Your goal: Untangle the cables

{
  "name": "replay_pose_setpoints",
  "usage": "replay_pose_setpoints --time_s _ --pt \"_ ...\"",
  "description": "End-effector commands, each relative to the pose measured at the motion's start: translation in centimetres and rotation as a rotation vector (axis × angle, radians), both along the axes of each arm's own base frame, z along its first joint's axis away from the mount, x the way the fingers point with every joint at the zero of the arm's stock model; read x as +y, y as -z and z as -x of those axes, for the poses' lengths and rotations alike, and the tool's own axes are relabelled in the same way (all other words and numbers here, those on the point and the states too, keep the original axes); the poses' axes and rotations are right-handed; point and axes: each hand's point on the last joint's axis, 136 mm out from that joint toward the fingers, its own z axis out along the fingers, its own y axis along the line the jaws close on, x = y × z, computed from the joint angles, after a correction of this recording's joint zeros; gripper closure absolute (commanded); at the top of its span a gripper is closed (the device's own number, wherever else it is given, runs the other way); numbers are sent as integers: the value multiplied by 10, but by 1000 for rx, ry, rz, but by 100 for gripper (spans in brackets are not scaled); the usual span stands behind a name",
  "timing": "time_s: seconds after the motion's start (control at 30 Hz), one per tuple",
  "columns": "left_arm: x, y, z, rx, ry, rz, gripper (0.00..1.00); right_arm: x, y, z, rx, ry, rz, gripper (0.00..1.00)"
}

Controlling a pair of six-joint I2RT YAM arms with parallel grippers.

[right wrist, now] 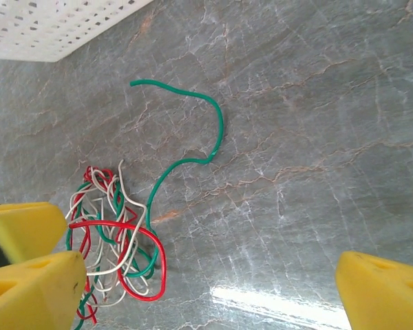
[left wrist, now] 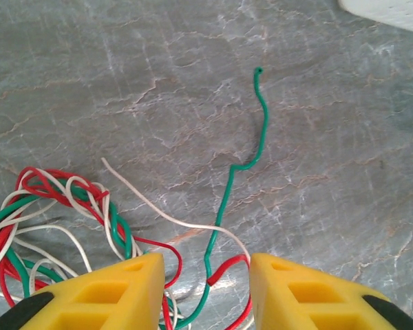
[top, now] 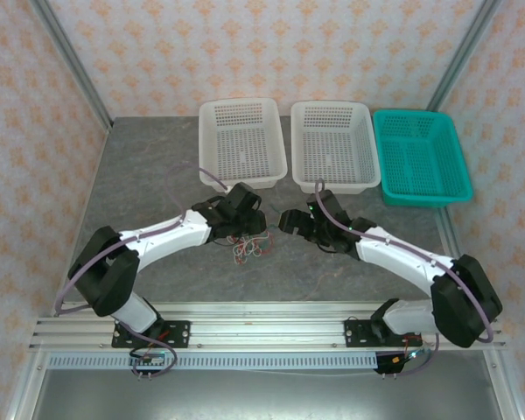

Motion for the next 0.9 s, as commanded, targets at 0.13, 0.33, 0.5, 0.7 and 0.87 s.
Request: replay_pose_setpoints --time_s 0.13,0.33,0.5,0.7,0.87 --pt "-6 2 -3 26 -16 48 63 -5 -10 -8 -43 45 -4 6" --pt "-4 13 -6 45 -25 42 65 -5 -14 -9 -46 54 -17 6" --pt "-9 15 -6 49 -20 72 74 -7 -15 -6 -44 58 -13 6" --pt "-10 15 -9 39 -33 94 83 -11 -15 -5 -47 65 -6 6" --pt "-18 17 -9 60 -20 128 75 -9 -18 -7 -54 62 -9 6"
